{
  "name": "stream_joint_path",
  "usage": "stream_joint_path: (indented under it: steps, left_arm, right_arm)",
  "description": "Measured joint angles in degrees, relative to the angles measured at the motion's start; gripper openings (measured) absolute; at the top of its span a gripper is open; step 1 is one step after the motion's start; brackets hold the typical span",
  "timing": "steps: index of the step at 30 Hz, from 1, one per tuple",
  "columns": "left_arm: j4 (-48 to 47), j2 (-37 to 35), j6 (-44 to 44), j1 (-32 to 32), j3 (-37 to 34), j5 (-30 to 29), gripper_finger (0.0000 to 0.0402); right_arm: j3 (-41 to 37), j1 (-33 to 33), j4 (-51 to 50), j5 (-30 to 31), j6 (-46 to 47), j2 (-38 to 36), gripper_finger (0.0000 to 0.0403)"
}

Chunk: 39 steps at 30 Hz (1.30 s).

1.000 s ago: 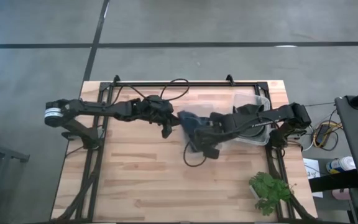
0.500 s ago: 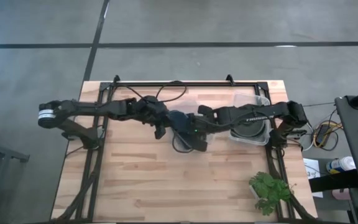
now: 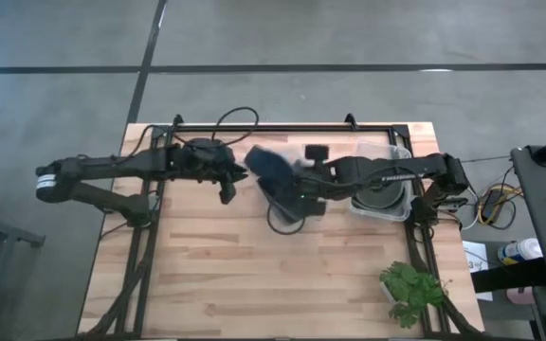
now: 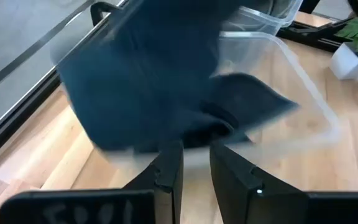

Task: Pick & Place hat
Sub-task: Put the blue cap into the left transparent bin

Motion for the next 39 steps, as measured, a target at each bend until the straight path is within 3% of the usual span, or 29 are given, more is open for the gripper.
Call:
stream_joint_path:
  steps: [3, 10, 13, 16, 20, 23, 27, 29, 39]
  left_arm:
    - [-0.28, -0.42, -0.09, 0.00, 0.00, 0.00, 0.0073]
    - [1.70, 0.92, 1.73, 0.19, 0.00, -0.04, 0.0073]
    - [2.49, 1.15, 3.61, 0.67, 0.00, -0.45, 0.0073]
    - [2.70, 0.77, 5.39, 1.58, 0.00, -4.93, 0.0073]
    - [4.44, -0.73, 7.26, 4.98, 0.01, -9.53, 0.0073]
    - [6.18, -1.03, 8.77, 9.02, 0.09, -4.09, 0.0073]
    - [8.73, -0.01, 7.35, 14.15, 0.58, 16.66, 0.0073]
    - [9.00, 1.24, 5.68, 14.75, 0.76, 23.96, 0.0073]
    - [9.65, 10.76, 4.68, 6.30, 4.32, 27.21, 0.0073]
  right_arm:
    - [2.99, 0.57, -4.45, 7.95, -2.68, 0.00, 0.0013]
    - [7.90, 3.49, -7.94, 10.34, -8.07, 0.00, 0.0013]
    - [9.85, 5.59, -9.98, 17.71, -10.72, 0.00, 0.0013]
    - [11.65, 8.30, -13.51, 27.12, -13.49, -0.01, 0.0013]
    - [12.94, 12.08, -19.25, 29.49, -14.70, -0.05, 0.0013]
    - [11.83, 15.29, -19.66, 29.98, -19.63, -0.11, 0.0013]
    - [8.89, 18.97, -19.01, 30.17, -30.57, 0.16, 0.0013]
    - [7.22, 19.99, -18.40, 30.16, -34.62, 0.27, 0.0013]
    - [2.96, 19.61, -4.31, 30.36, -46.08, 0.30, 0.0013]
